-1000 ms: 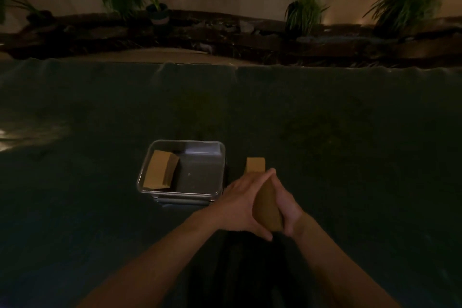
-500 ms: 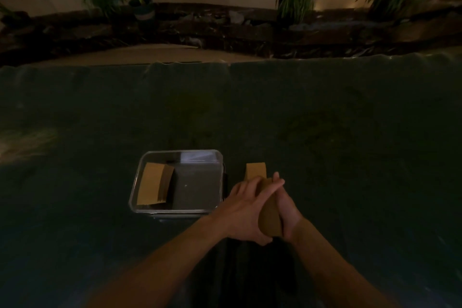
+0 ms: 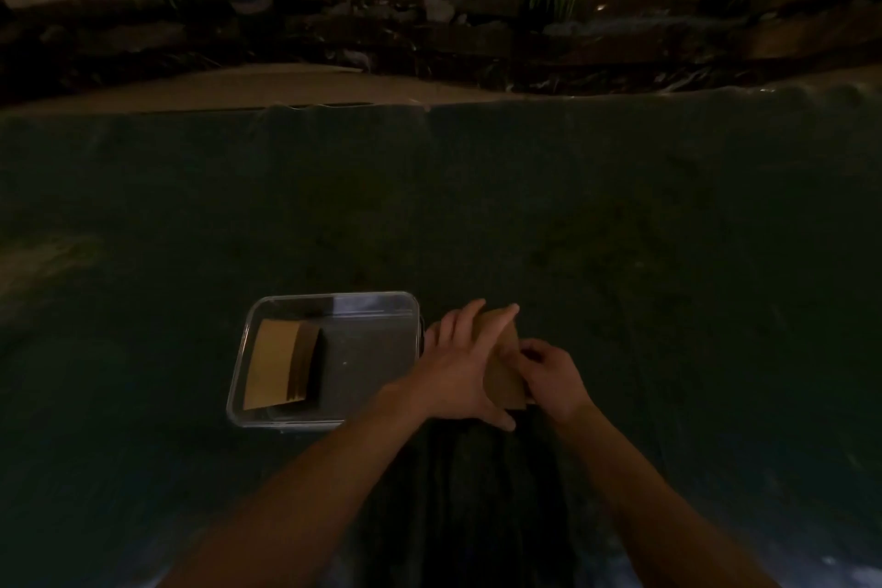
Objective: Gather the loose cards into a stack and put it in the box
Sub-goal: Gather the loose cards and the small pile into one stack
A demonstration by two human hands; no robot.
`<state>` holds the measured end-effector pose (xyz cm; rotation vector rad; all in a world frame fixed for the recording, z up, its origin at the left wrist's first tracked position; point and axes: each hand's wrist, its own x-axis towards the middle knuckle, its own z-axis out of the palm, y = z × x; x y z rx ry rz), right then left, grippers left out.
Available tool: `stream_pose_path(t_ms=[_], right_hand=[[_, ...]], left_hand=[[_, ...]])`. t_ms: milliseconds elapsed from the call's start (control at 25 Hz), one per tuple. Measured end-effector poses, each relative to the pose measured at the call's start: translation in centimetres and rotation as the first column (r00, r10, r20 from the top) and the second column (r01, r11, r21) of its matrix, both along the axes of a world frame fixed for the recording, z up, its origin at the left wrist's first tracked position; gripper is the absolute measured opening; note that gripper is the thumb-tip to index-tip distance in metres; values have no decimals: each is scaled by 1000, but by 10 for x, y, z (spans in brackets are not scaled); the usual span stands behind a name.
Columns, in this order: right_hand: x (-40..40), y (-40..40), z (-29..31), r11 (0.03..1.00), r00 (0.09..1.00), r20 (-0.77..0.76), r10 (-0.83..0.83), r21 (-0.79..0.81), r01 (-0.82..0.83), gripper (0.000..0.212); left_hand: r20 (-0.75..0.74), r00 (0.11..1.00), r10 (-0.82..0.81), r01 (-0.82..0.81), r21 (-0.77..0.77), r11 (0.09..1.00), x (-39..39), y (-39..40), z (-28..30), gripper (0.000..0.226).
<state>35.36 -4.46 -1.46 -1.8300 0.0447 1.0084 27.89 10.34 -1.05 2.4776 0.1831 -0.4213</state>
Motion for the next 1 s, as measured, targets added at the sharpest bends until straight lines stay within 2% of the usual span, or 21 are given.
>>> stream_pose_path(t_ms=[40, 80, 160, 240, 320, 400, 520, 680, 880, 1000], right_hand=[[3, -1, -2, 999, 999, 20, -32, -11, 32, 8], [6, -1, -6, 998, 998, 37, -53, -14, 54, 9], [10, -1, -12, 998, 998, 38, -56, -7, 57, 11], [12, 4, -17, 999, 999, 19, -48, -12, 49, 15], [13, 9, -24, 997, 999, 38, -35, -63, 38, 24], [14, 13, -31, 985, 997, 80, 6, -172, 7, 28], [9, 15, -40, 951, 982, 147, 117, -302, -68, 23], [2, 23, -47, 912, 924, 336, 182, -409, -30, 26], [-2, 26, -51, 876, 938, 294, 185, -481, -22, 28], [-2, 28, -53, 885, 949, 275, 154, -465, -9, 32]], left_hand=[[-34, 991, 126, -129, -108, 986, 0, -1, -2, 131], [-78, 957, 280, -290, -223, 931, 2, -2, -3, 122], [-196, 817, 542, -574, -371, 730, 8, -4, -8, 87], [-333, 704, 627, -709, -375, 597, 17, -3, -10, 51], [-417, 654, 631, -757, -360, 546, 23, -3, -12, 37], [-442, 632, 636, -774, -334, 538, 28, -2, -16, 37], [-399, 646, 651, -758, -233, 609, 32, -7, -24, 36], [-320, 660, 679, -744, -155, 650, 34, -11, -33, 32], [-181, 689, 702, -723, -94, 685, 31, -12, -39, 28], [-181, 666, 724, -743, -69, 666, 29, -11, -42, 40]])
